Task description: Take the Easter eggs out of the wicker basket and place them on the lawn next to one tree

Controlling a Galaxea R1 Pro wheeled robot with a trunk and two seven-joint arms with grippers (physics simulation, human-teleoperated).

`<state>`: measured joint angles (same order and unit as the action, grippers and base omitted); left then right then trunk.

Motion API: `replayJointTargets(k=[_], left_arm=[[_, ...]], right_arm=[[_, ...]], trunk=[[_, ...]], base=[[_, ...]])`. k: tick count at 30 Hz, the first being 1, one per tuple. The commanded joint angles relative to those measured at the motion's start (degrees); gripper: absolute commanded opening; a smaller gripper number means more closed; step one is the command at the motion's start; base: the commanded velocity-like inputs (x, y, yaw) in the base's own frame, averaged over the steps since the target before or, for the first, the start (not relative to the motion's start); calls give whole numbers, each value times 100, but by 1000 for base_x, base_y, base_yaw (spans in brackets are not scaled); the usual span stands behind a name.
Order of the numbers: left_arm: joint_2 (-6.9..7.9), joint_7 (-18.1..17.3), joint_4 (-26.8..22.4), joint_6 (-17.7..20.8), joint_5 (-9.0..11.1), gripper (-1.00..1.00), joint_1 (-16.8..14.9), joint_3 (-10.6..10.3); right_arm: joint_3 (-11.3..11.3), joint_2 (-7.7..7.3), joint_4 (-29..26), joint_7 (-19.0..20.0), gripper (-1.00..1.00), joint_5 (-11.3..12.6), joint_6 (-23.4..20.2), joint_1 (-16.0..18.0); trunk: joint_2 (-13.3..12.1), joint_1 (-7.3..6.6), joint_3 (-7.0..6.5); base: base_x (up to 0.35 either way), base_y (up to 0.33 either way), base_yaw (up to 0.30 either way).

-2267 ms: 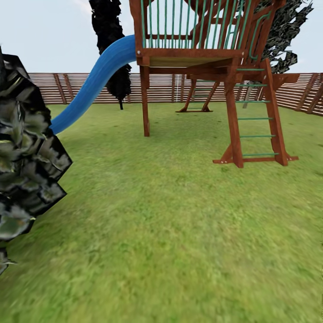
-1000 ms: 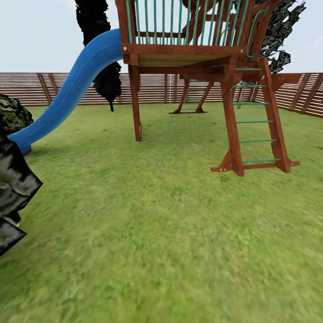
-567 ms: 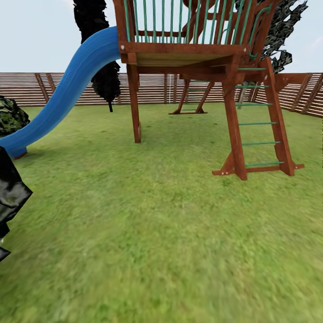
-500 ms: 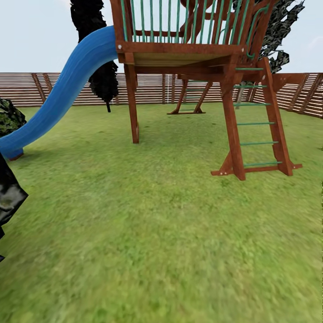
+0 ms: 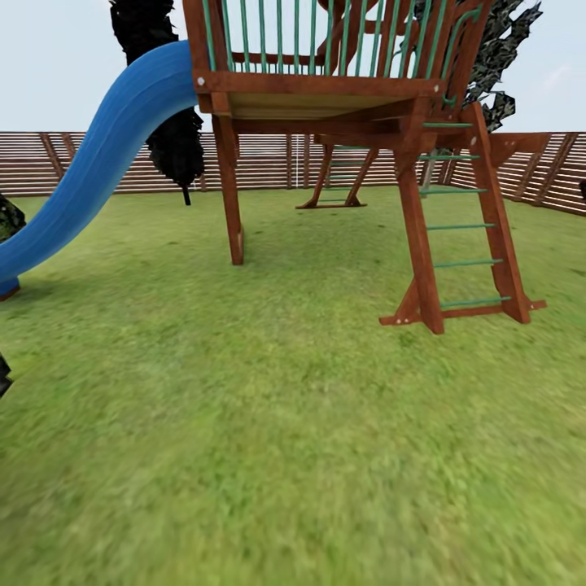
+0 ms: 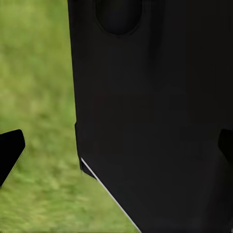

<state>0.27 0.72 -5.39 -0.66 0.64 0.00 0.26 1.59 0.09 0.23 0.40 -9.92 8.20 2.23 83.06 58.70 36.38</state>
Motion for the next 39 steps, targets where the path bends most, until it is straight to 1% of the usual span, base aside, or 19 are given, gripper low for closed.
replayJointTargets(k=[1,13,21,39], left_arm=[[0,7,-3,-6,9,100,0,1],[3,7,-3,-4,13,100,0,1],[2,7,-4,-5,10,100,0,1],[2,7,-6,-5,11,100,0,1]], right_arm=[[11,-1,4,4,100,-18,15,2],[9,-2,9,4,100,-19,17,5],[11,-3,5,4,100,-19,18,3],[24,-30,21,21,100,-11,-4,3]], trunk=[[2,3,4],[2,3,4],[2,3,4],[2,3,4]], base=[[322,0,0],[323,0,-1],[322,0,-122],[322,0,-3]])
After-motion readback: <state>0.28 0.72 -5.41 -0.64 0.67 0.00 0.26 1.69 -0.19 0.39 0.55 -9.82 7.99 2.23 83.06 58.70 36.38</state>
